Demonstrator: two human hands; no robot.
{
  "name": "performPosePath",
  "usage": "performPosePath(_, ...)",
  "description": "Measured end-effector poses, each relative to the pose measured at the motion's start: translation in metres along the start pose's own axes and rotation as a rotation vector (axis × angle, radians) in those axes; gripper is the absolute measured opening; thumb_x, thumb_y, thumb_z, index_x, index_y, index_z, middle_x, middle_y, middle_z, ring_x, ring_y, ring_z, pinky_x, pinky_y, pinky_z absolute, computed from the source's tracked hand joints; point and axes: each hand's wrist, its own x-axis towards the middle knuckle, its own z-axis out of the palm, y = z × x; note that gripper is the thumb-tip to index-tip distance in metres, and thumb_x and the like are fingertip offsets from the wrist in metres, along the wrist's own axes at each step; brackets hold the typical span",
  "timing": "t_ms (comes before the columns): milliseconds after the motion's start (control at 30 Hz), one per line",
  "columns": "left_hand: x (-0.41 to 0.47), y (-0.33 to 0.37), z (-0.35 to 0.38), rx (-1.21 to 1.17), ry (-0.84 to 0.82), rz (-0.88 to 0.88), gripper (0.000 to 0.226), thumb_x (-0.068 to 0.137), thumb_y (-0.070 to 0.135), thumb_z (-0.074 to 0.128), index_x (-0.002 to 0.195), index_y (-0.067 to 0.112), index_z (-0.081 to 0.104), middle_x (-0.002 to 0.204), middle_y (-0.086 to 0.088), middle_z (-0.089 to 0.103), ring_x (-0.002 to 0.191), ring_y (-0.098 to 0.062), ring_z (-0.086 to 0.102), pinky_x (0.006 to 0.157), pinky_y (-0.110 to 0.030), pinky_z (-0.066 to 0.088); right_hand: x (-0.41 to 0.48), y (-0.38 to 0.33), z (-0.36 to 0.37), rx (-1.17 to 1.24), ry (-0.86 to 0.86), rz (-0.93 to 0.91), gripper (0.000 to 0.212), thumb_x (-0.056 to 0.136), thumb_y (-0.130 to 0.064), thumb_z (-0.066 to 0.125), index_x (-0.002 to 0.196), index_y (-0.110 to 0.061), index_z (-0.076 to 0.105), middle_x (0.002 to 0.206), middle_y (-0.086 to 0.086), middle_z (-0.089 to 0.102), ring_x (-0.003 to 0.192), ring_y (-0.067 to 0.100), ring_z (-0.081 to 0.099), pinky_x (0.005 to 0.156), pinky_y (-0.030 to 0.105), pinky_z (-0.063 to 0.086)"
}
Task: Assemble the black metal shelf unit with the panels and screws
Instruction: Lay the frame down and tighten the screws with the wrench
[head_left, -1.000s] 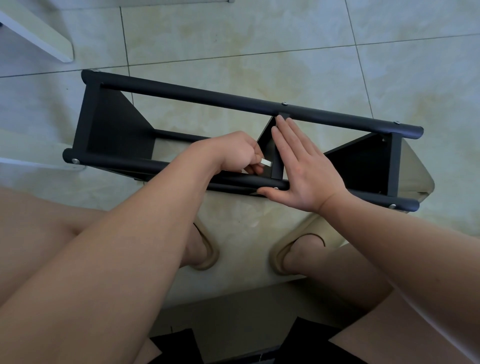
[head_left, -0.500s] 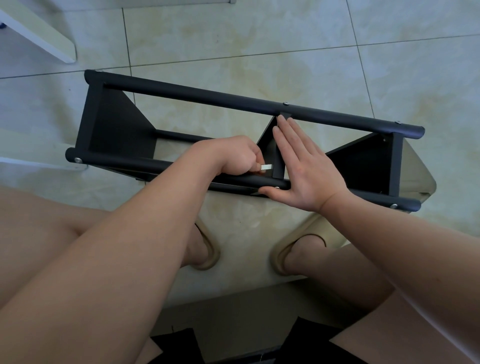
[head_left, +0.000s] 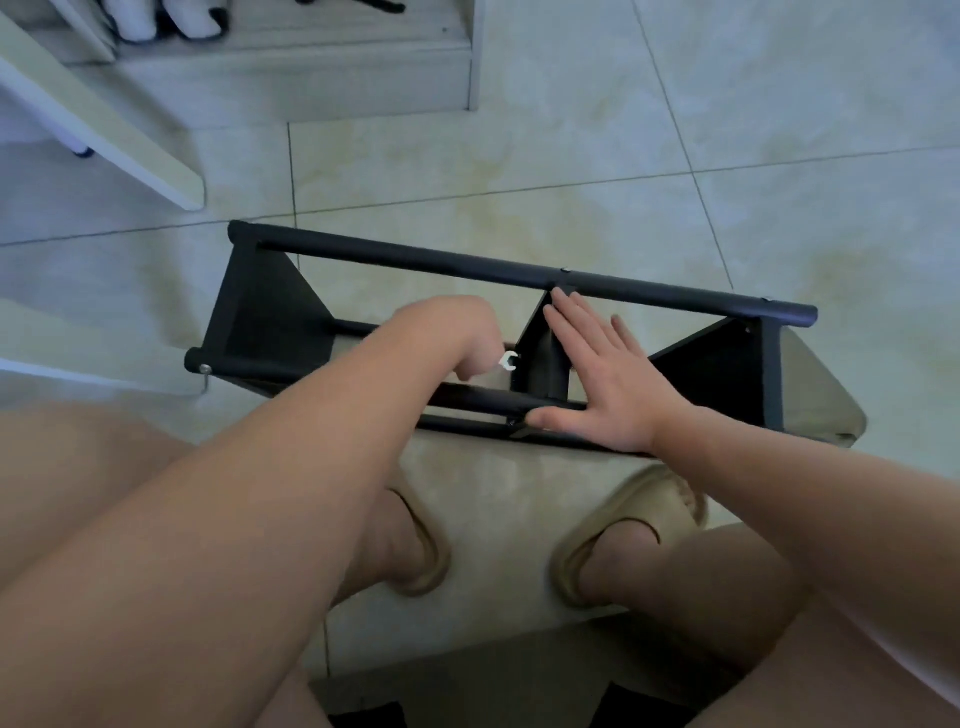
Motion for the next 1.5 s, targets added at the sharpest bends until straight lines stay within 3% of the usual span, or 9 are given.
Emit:
performPosePath(133, 0.006, -0.007, -0.039, -0.133, 0.357, 0.037, 0.014, 0.094, 0.012, 0.047, 0.089, 0.01, 0.059, 0.081, -0.008, 0.06, 0.079, -0.03, 0.057, 0.065, -0.034, 0.04, 0.016, 0.009, -0.04, 0.088, 0.109, 0.038, 0.072, 0.095, -0.049, 0.06, 0.156, -0.019, 0.036, 0.16, 0.001, 0.037, 0.148, 0.023, 0.031, 0.12, 0.041, 0.025)
performPosePath(200, 0.013, -0.005, -0.051, -0.152, 0.448, 0.07, 0.014, 0.093, 0.009, 0.045, 0.086, 0.012, 0.056, 0.081, -0.008, 0.058, 0.084, -0.034, 0.059, 0.064, -0.034, 0.039, 0.027, 0.022, -0.059, 0.028, 0.119, 0.094, 0.061, 0.098, -0.037, 0.059, 0.153, -0.019, 0.04, 0.153, 0.003, 0.045, 0.142, 0.027, 0.039, 0.115, 0.044, 0.032)
performPosePath(367, 0.04, -0.006, -0.058, -0.136, 0.301, 0.043, 0.017, 0.099, 0.007, 0.042, 0.113, 0.004, 0.051, 0.109, -0.016, 0.063, 0.091, -0.031, 0.057, 0.071, -0.037, 0.041, 0.039, 0.059, -0.073, -0.144, -0.185, 0.363, 0.05, 0.103, -0.037, 0.049, 0.151, -0.03, 0.037, 0.146, 0.0, 0.051, 0.132, 0.027, 0.049, 0.106, 0.043, 0.039)
performPosePath(533, 0.059, -0.008, -0.056, -0.09, 0.193, 0.026, 0.02, 0.097, 0.007, 0.051, 0.115, 0.001, 0.055, 0.104, -0.015, 0.068, 0.082, -0.028, 0.053, 0.069, -0.034, 0.037, 0.046, 0.072, -0.075, -0.132, -0.205, 0.399, 0.018, 0.102, -0.034, 0.052, 0.119, -0.029, 0.053, 0.115, 0.002, 0.064, 0.096, 0.026, 0.056, 0.079, 0.036, 0.04)
performPosePath(667, 0.063, -0.018, -0.063, -0.078, 0.201, -0.001, 0.02, 0.097, 0.006, 0.048, 0.116, 0.001, 0.052, 0.093, -0.01, 0.061, 0.079, -0.026, 0.05, 0.063, -0.031, 0.033, 0.053, 0.065, -0.08, -0.15, -0.136, 0.343, 0.016, 0.102, -0.031, 0.052, 0.118, -0.027, 0.053, 0.117, -0.001, 0.063, 0.097, 0.024, 0.054, 0.081, 0.038, 0.037)
performPosePath(967, 0.056, -0.068, -0.063, -0.219, 0.465, -0.102, 0.009, 0.097, 0.012, 0.041, 0.104, 0.012, 0.045, 0.09, -0.009, 0.06, 0.081, -0.028, 0.056, 0.071, -0.04, 0.042, 0.072, 0.027, -0.068, -0.178, 0.153, 0.219, 0.029, 0.104, -0.035, 0.051, 0.133, -0.03, 0.052, 0.123, -0.004, 0.06, 0.114, 0.026, 0.053, 0.091, 0.043, 0.037)
performPosePath(1067, 0.056, -0.072, -0.048, -0.183, 0.517, -0.132, 0.011, 0.095, 0.011, 0.04, 0.105, 0.013, 0.043, 0.086, -0.005, 0.057, 0.078, -0.027, 0.055, 0.069, -0.038, 0.038, 0.077, 0.022, -0.051, -0.207, 0.123, 0.207, 0.029, 0.105, -0.033, 0.049, 0.134, -0.029, 0.05, 0.121, -0.001, 0.058, 0.112, 0.028, 0.052, 0.081, 0.042, 0.033)
performPosePath(1200, 0.067, -0.069, -0.011, -0.193, 0.549, -0.169, 0.012, 0.095, 0.009, 0.038, 0.105, 0.015, 0.039, 0.082, -0.005, 0.057, 0.071, -0.025, 0.053, 0.065, -0.037, 0.037, 0.079, 0.031, -0.024, -0.212, 0.025, 0.188, 0.027, 0.105, -0.031, 0.051, 0.131, -0.026, 0.051, 0.12, 0.0, 0.054, 0.113, 0.028, 0.051, 0.085, 0.043, 0.04)
performPosePath(1500, 0.116, -0.062, 0.085, -0.299, 0.277, -0.197, 0.018, 0.094, 0.004, 0.037, 0.107, 0.016, 0.038, 0.089, -0.007, 0.055, 0.081, -0.029, 0.055, 0.068, -0.04, 0.042, 0.067, 0.067, 0.059, -0.214, -0.261, 0.234, 0.031, 0.102, -0.037, 0.055, 0.128, -0.022, 0.057, 0.12, 0.001, 0.055, 0.114, 0.026, 0.05, 0.086, 0.04, 0.043)
